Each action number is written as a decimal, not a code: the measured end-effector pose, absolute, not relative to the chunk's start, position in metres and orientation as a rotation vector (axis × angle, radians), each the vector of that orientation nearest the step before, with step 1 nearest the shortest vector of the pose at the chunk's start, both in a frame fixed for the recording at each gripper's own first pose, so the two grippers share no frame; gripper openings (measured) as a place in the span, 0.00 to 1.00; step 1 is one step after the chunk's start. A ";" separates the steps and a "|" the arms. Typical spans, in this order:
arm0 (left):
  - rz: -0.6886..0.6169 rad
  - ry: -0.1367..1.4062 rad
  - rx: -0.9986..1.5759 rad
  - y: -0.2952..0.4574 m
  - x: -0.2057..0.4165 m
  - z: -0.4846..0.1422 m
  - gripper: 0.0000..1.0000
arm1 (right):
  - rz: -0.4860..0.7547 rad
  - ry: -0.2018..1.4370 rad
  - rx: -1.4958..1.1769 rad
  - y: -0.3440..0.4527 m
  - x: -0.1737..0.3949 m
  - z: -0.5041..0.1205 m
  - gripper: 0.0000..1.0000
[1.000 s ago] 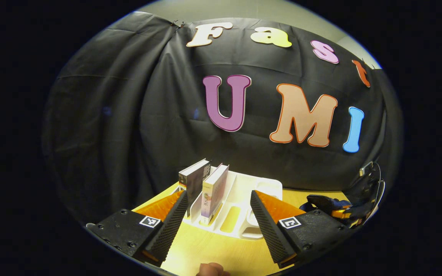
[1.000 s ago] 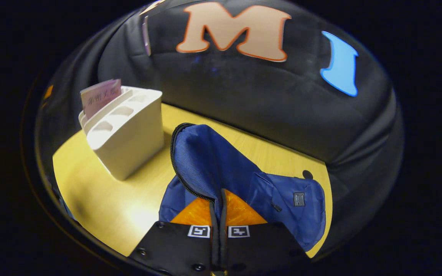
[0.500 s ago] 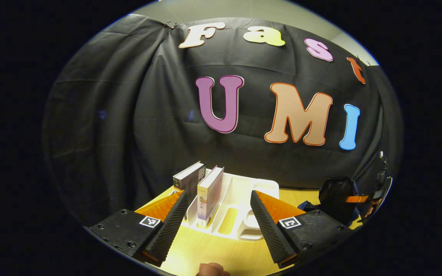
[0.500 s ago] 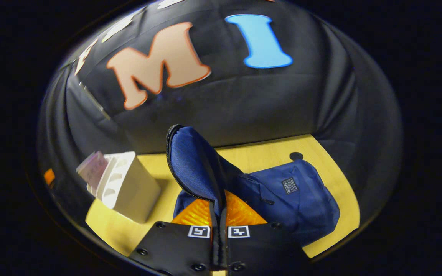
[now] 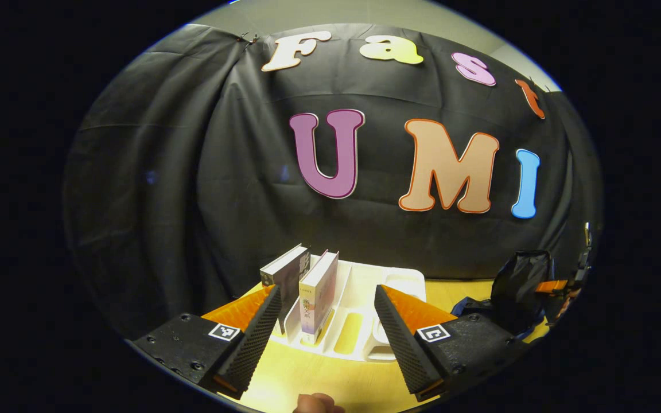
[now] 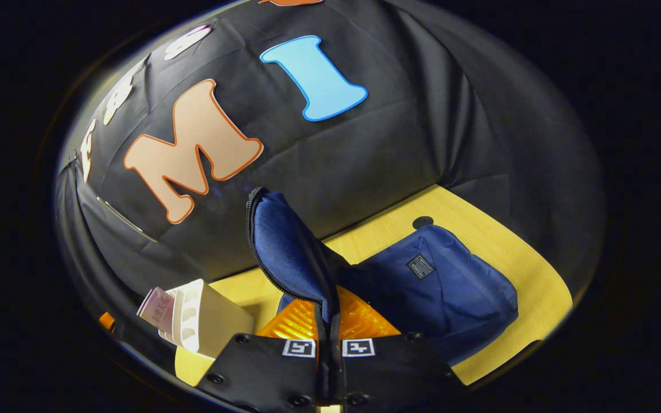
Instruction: Open the schoolbag, grab two books from the bookshelf and put them into the schoolbag.
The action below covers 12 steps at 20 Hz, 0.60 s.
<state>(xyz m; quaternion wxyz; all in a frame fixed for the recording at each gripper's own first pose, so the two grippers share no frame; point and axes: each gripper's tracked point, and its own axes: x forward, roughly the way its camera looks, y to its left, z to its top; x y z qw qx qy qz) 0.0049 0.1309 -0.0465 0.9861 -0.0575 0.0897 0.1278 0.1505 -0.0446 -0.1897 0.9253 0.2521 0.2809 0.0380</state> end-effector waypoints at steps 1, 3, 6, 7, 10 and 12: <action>0.266 0.191 -0.108 0.136 0.007 -0.050 0.95 | 0.076 0.579 0.520 -0.045 0.149 -0.190 0.03; 0.261 0.199 -0.111 0.137 0.011 -0.053 0.96 | 0.070 0.575 0.523 -0.046 0.152 -0.190 0.03; 0.255 0.280 -0.060 0.145 0.023 -0.070 0.95 | 0.066 0.581 0.510 -0.047 0.151 -0.189 0.03; 0.242 0.315 -0.048 0.145 0.030 -0.075 0.96 | 0.067 0.586 0.505 -0.046 0.152 -0.187 0.03; 0.196 0.441 0.003 0.152 0.054 -0.092 0.95 | 0.067 0.585 0.498 -0.046 0.153 -0.188 0.03; 0.163 0.530 0.020 0.156 0.068 -0.106 0.96 | 0.063 0.585 0.504 -0.046 0.153 -0.187 0.03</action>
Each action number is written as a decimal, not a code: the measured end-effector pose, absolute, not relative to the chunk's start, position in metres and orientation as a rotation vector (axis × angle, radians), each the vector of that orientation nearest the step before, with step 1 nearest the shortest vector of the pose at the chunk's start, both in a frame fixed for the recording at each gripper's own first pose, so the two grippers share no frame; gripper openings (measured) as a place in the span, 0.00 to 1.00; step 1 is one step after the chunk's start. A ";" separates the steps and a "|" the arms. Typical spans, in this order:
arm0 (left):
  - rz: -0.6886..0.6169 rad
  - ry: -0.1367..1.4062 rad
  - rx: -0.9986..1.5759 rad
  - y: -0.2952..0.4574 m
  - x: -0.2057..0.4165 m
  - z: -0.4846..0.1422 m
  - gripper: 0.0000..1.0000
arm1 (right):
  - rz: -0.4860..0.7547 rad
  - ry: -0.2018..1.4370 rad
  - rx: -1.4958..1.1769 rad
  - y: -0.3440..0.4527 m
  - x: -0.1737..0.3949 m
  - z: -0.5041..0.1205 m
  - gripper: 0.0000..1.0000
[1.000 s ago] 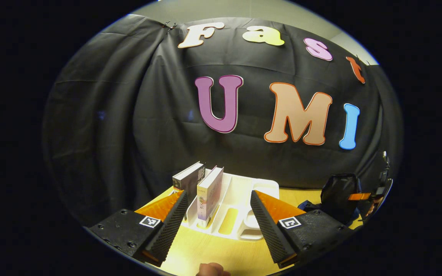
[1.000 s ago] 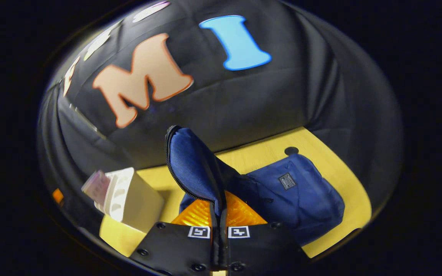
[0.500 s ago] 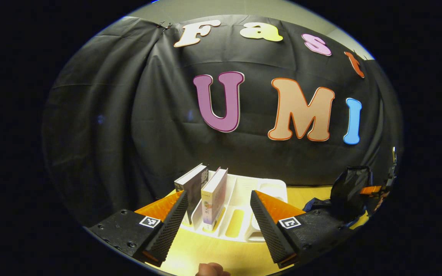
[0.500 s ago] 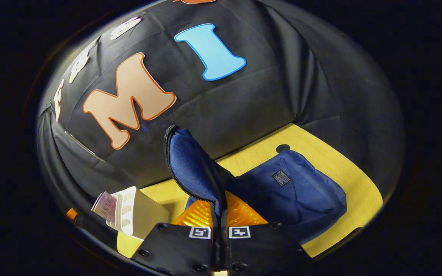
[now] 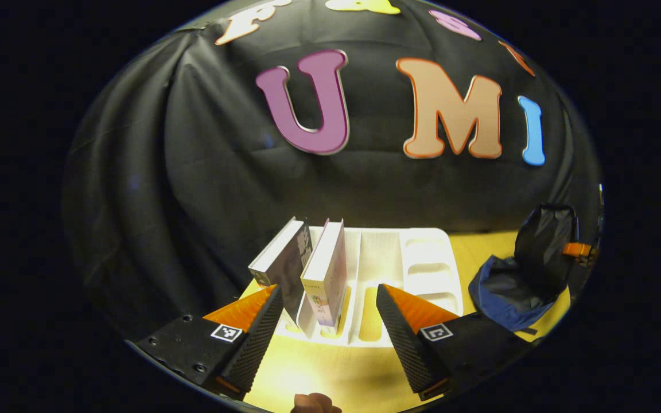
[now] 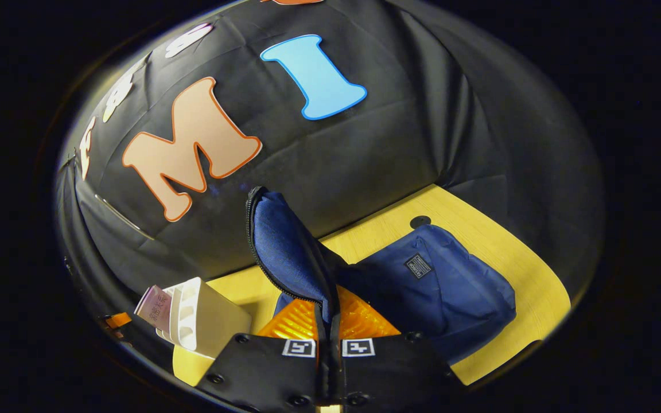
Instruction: Open the schoolbag, grab two books from the bookshelf and put them into the schoolbag.
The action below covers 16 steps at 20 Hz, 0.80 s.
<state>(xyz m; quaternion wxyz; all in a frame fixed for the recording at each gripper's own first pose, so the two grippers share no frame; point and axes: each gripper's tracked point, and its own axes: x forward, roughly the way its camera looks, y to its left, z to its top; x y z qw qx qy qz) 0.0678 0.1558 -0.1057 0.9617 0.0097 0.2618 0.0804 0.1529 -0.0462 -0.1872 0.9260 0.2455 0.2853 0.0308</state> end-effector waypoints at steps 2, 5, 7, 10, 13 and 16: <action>0.142 0.591 0.053 0.162 0.084 -0.114 0.96 | 0.062 0.586 0.509 -0.047 0.152 -0.188 0.05; 0.116 0.642 0.131 0.175 0.110 -0.120 0.96 | 0.064 0.593 0.500 -0.047 0.156 -0.187 0.03; 0.103 0.663 0.179 0.181 0.128 -0.126 0.97 | 0.064 0.592 0.495 -0.046 0.155 -0.186 0.03; 0.082 0.680 0.258 0.187 0.149 -0.131 0.96 | 0.062 0.598 0.490 -0.048 0.155 -0.185 0.03; 0.059 0.713 0.288 0.185 0.164 -0.144 0.96 | 0.055 0.595 0.484 -0.049 0.156 -0.182 0.03; 0.065 0.747 0.304 0.192 0.171 -0.158 0.96 | 0.050 0.597 0.483 -0.050 0.155 -0.182 0.03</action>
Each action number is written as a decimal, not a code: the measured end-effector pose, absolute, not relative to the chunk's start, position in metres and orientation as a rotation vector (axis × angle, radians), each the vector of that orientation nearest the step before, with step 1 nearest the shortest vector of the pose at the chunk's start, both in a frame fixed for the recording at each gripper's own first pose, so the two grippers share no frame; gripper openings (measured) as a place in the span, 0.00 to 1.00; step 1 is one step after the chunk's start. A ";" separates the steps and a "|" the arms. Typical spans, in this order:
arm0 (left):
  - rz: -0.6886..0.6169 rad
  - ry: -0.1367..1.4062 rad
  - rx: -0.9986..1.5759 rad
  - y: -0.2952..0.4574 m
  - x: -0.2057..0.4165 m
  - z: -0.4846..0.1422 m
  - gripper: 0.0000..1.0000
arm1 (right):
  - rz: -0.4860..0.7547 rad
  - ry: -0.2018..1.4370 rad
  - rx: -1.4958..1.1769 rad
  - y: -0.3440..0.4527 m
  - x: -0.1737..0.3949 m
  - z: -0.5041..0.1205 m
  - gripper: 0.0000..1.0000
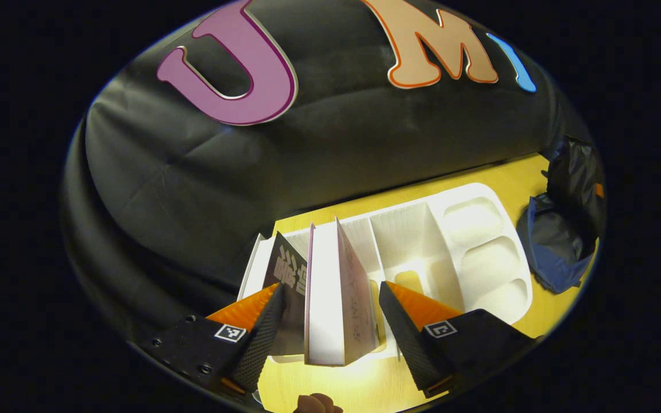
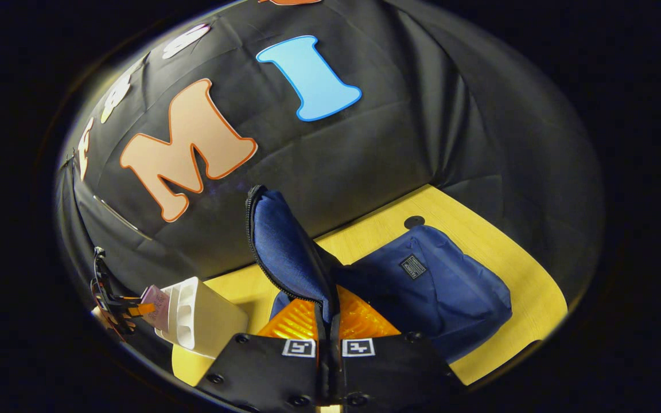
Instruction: Open the schoolbag, grab two books from the bookshelf and put them into the schoolbag.
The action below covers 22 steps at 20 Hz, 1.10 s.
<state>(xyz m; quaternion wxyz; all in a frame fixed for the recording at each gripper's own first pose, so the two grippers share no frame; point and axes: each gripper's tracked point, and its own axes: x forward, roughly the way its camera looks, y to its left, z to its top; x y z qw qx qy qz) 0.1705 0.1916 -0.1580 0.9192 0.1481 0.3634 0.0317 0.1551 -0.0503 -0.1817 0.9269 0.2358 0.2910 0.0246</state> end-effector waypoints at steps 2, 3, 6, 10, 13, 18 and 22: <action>0.063 0.753 0.305 0.193 0.175 -0.164 0.96 | 0.045 0.597 0.487 -0.050 0.155 -0.182 0.03; 0.058 0.768 0.300 0.193 0.176 -0.169 0.95 | 0.043 0.597 0.488 -0.051 0.155 -0.181 0.03; 0.039 0.811 0.246 0.188 0.173 -0.186 0.89 | 0.043 0.601 0.485 -0.049 0.153 -0.182 0.03; 0.037 0.873 0.231 0.189 0.167 -0.199 0.74 | 0.044 0.606 0.477 -0.047 0.153 -0.184 0.05; -0.021 0.915 0.149 0.169 0.165 -0.203 0.43 | 0.045 0.609 0.473 -0.046 0.154 -0.184 0.01; -0.008 0.940 0.135 0.171 0.162 -0.202 0.37 | 0.041 0.611 0.476 -0.047 0.155 -0.185 0.01; -0.010 0.948 0.132 0.173 0.161 -0.202 0.35 | 0.036 0.611 0.479 -0.049 0.156 -0.184 0.03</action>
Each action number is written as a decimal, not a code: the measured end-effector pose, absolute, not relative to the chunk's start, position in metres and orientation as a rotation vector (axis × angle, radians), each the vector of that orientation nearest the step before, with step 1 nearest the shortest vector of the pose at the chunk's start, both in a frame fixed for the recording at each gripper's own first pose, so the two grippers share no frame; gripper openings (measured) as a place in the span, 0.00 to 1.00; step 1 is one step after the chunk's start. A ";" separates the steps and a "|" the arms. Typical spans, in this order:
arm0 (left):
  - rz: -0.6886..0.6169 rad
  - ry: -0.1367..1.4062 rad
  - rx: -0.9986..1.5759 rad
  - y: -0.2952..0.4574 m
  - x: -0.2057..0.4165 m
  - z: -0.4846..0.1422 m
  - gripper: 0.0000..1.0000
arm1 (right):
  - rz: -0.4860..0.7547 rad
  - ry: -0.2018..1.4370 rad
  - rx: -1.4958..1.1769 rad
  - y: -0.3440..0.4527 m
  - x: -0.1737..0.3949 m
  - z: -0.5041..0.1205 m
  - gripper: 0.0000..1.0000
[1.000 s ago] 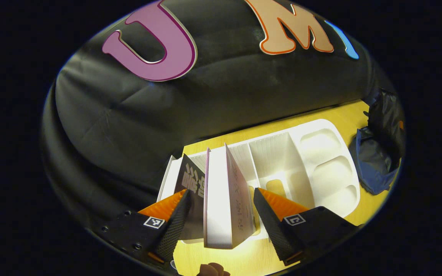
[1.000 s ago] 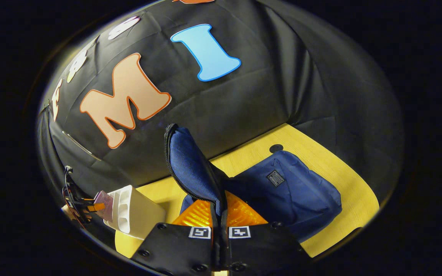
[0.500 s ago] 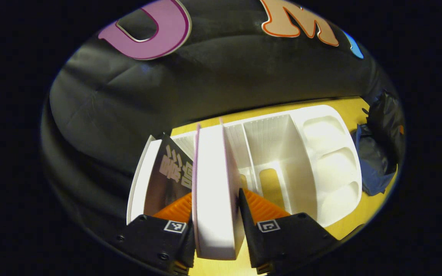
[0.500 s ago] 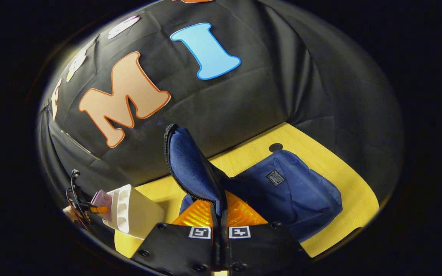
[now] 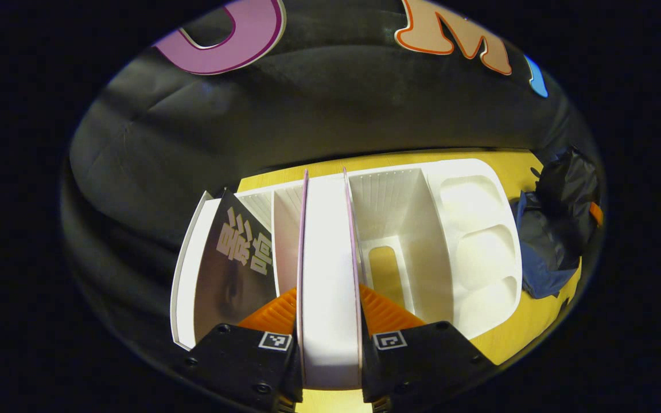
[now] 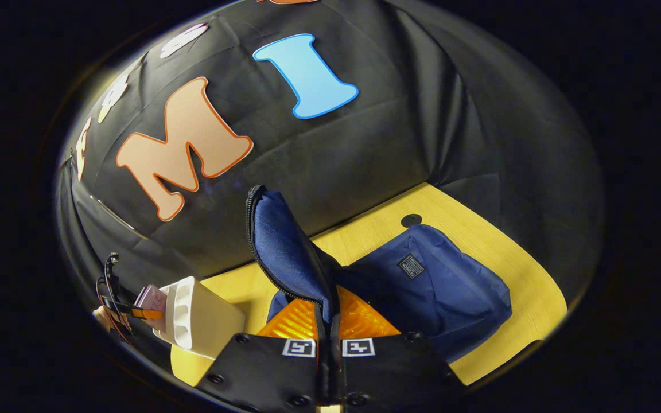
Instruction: Open the schoolbag, grab two books from the bookshelf and put them into the schoolbag.
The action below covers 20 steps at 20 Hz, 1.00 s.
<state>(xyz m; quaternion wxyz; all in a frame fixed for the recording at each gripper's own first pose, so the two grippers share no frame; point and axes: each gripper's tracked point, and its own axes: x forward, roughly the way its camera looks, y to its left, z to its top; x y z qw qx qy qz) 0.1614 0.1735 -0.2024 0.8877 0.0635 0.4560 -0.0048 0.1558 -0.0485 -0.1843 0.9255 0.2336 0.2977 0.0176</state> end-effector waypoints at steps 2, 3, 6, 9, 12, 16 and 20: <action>0.003 0.950 0.109 0.175 0.161 -0.201 0.39 | 0.034 0.611 0.479 -0.050 0.157 -0.185 0.03; 0.003 0.951 0.092 0.174 0.160 -0.199 0.34 | 0.034 0.612 0.478 -0.050 0.156 -0.185 0.03; 0.003 0.933 0.058 0.176 0.161 -0.186 0.36 | 0.035 0.613 0.478 -0.050 0.157 -0.184 0.03; -0.004 0.906 0.024 0.178 0.162 -0.171 0.36 | 0.034 0.615 0.479 -0.050 0.156 -0.185 0.03; -0.004 0.874 -0.033 0.182 0.163 -0.150 0.36 | 0.033 0.615 0.480 -0.051 0.156 -0.184 0.03; -0.014 0.836 -0.110 0.187 0.163 -0.119 0.36 | 0.031 0.615 0.484 -0.052 0.157 -0.184 0.03; -0.033 0.781 -0.181 0.188 0.165 -0.083 0.34 | 0.028 0.614 0.490 -0.053 0.157 -0.184 0.03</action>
